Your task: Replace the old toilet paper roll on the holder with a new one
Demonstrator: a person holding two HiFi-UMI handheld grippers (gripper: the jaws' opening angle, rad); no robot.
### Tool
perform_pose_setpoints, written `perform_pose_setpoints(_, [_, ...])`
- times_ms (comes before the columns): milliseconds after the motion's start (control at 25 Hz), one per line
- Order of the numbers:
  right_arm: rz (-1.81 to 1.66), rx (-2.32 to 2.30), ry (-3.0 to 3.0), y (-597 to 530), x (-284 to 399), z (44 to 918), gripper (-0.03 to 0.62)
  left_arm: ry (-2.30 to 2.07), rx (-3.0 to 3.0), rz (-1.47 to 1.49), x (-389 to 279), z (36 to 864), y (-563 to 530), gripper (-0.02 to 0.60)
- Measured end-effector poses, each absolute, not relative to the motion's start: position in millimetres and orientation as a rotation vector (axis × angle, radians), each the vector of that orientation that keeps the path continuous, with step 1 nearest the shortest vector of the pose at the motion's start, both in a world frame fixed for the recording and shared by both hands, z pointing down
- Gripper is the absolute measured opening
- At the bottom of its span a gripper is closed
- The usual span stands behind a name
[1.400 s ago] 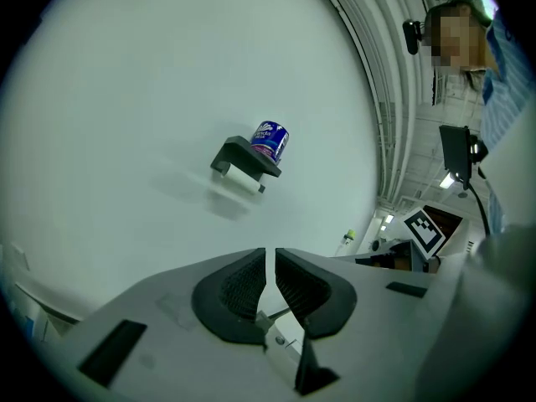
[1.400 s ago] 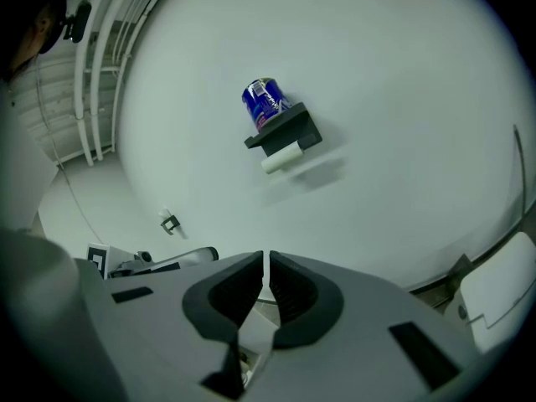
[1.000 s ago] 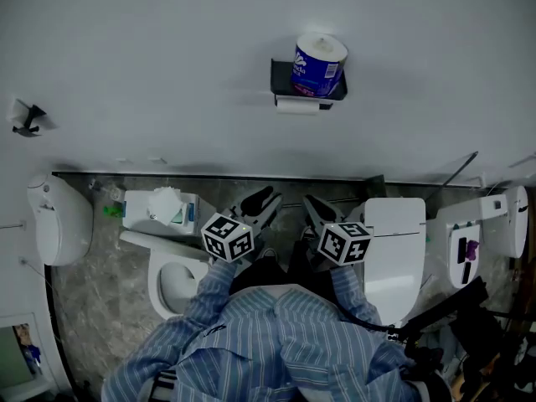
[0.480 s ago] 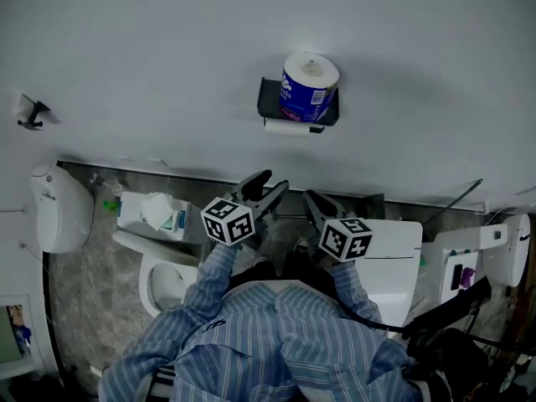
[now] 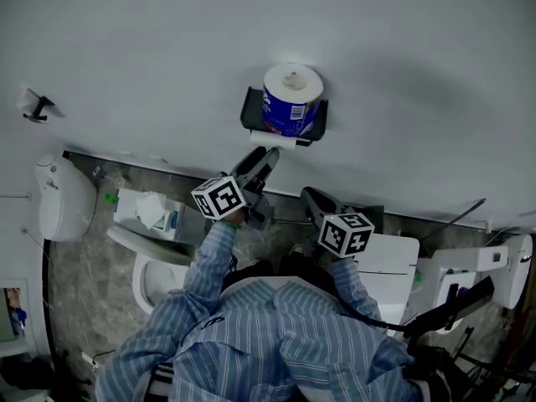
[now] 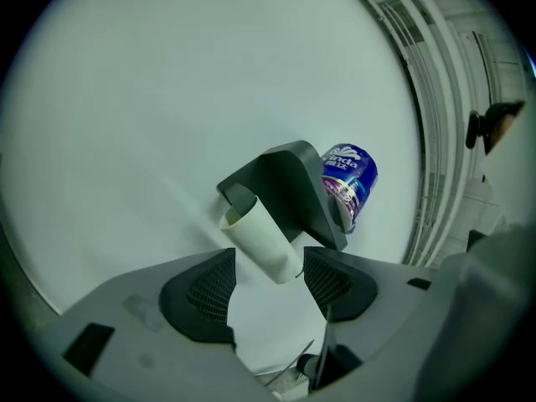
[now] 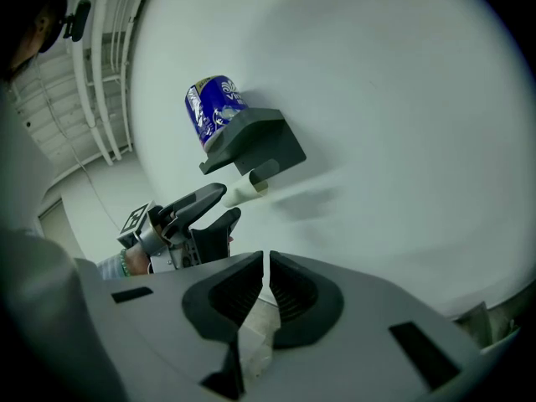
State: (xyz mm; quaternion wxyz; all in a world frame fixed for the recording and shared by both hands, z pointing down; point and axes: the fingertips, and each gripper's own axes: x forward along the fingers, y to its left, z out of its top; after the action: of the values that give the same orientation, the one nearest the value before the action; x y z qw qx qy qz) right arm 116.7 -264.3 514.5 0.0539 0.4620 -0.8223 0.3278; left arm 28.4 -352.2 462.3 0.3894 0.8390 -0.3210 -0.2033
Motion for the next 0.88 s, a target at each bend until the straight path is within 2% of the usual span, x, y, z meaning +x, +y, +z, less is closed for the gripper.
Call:
perform_pose_setpoints(320, [1.047,1.362,-2.512,-273.4,128.8,521.5,0.026,-0.668,1.864,-0.774,37.6,450.0,-366.4,0.244])
perform_pose_setpoints(600, [1.072,1.345,-2.507,-272.9,133.8,528.0,0.028,-0.583,1.785,-0.871,36.1,444.8,-379.1,0.241])
perform_pose_setpoints(640, [1.072,1.342,-2.507,-272.4,134.0,528.6,0.026,-0.580,1.782,-0.872,36.9,446.1,-379.1,0.238])
perform_pose_setpoints(720, [1.068,1.341,-2.509,-271.9,135.2,528.7,0.026,-0.584,1.791,-0.866,38.7,448.4,-378.2,0.181])
perform_pose_setpoints(880, [1.068,1.363,-2.502,-271.6,143.3,528.0,0.026,-0.572,1.800,-0.860,45.1,448.6,-375.0,0.176])
